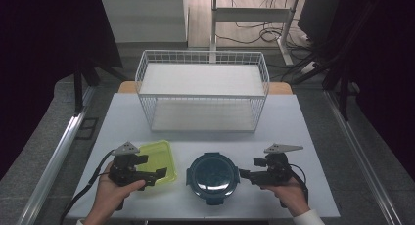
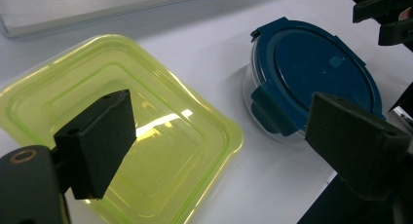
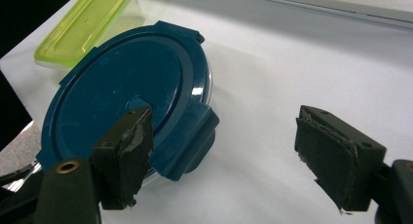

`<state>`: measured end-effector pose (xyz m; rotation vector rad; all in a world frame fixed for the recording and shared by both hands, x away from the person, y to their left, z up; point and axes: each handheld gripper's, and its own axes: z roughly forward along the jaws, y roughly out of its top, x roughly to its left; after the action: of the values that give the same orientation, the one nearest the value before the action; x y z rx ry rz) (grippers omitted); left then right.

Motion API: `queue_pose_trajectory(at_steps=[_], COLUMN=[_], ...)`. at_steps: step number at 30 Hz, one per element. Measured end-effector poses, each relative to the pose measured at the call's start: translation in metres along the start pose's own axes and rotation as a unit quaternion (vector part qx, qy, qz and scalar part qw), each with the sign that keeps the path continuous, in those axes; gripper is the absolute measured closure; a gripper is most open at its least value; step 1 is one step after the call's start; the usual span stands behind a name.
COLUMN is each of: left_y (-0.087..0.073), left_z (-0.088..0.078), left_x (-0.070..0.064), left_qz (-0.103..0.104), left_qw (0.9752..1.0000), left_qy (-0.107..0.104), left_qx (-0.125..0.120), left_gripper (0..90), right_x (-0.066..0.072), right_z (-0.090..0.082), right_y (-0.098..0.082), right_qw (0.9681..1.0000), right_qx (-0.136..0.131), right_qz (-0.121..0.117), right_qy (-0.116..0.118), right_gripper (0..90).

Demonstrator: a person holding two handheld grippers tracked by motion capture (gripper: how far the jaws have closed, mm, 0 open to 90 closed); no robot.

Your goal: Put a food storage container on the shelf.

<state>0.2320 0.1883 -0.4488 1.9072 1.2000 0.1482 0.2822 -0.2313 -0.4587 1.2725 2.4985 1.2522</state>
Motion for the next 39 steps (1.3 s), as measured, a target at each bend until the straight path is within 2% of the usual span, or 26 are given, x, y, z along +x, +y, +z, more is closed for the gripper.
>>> queue_pose_trajectory(at_steps=[4, 11, 16, 25, 29, 36, 39], left_y=[-0.002, -0.003, -0.004, -0.006, -0.006, -0.005, -0.004], left_z=[0.003, 0.005, 0.007, 0.018, 0.024, 0.043, 0.053], left_x=[-0.002, -0.007, -0.011, -0.017, -0.023, -0.024, -0.025], left_qz=[0.002, -0.011, -0.029, -0.041, -0.038, -0.063, -0.072], left_qw=[1.0, 0.9994, 0.9981, 0.9955, 0.9949, 0.9912, 0.9889], left_qy=[-0.005, -0.034, -0.054, -0.083, -0.09, -0.11, -0.121], left_qx=[0.004, 0.003, 0.003, 0.021, 0.026, 0.038, 0.048], left_gripper=[9.4, 7.0, 6.5, 6.1, 6.2, 7.9, 8.6], right_x=[-0.002, -0.005, -0.006, -0.006, -0.005, -0.001, 0.001], right_z=[-0.003, -0.007, -0.01, -0.009, -0.009, -0.001, 0.004], right_y=[0.001, 0.001, 0.0, -0.002, -0.002, -0.004, -0.005], right_qw=[1.0, 0.9997, 0.9996, 0.9996, 0.9993, 0.9981, 0.9973], right_qx=[-0.002, -0.013, -0.016, -0.01, -0.01, 0.003, 0.01], right_qz=[0.005, 0.02, 0.024, 0.025, 0.033, 0.04, 0.044], right_qy=[-0.001, -0.005, -0.004, 0.005, 0.017, 0.047, 0.058], right_gripper=[20.3, 19.4, 19.4, 19.4, 19.2, 18.0, 17.3])
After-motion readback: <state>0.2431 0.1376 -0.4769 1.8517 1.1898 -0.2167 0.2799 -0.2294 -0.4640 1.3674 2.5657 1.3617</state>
